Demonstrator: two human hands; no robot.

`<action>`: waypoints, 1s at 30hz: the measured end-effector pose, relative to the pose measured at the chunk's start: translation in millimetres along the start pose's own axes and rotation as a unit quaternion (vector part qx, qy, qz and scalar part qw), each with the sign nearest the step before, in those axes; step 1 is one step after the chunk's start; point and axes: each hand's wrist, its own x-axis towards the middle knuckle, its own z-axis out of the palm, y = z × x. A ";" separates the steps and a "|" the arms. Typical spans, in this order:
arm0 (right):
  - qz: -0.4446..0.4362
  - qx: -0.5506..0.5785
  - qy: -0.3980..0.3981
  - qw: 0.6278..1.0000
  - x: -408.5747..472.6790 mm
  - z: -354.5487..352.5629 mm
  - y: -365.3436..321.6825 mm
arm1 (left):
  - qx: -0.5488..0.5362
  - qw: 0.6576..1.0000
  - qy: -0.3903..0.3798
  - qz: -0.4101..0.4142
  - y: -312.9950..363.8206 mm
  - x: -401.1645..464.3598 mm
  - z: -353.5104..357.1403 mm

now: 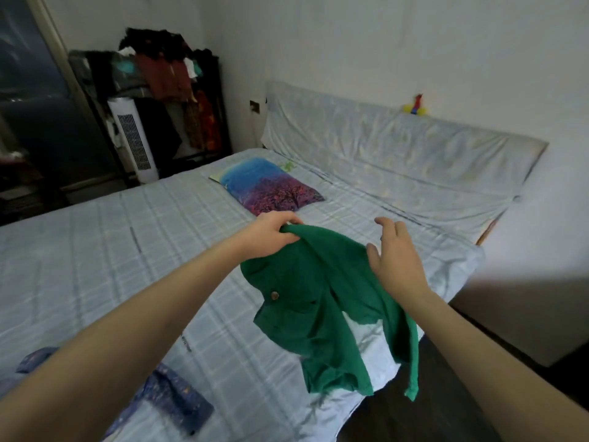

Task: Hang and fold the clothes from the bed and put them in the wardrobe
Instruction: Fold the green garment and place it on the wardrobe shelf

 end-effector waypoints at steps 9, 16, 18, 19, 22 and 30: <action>0.001 0.136 -0.371 0.919 32.9 54.1 -69.0 | -0.356 0.912 0.094 -0.179 -9.5 78.1 -22.1; 0.065 0.187 -0.310 0.930 83.6 130.0 -77.1 | -0.515 0.795 0.191 -0.259 -33.1 93.9 -45.7; 0.110 0.222 -0.310 0.918 103.8 139.6 -75.4 | -0.512 0.785 0.205 -0.283 -51.4 81.9 -59.4; 0.147 0.253 -0.304 0.907 116.1 143.9 -75.2 | -0.510 0.777 0.217 -0.297 -61.9 74.5 -66.5; 0.190 0.308 -0.297 0.884 154.1 151.5 -82.9 | -0.505 0.766 0.221 -0.330 -90.1 50.4 -84.8; 0.036 0.387 -0.384 0.838 204.8 143.3 -126.4 | -0.237 0.885 0.128 -0.379 -115.6 20.1 -88.9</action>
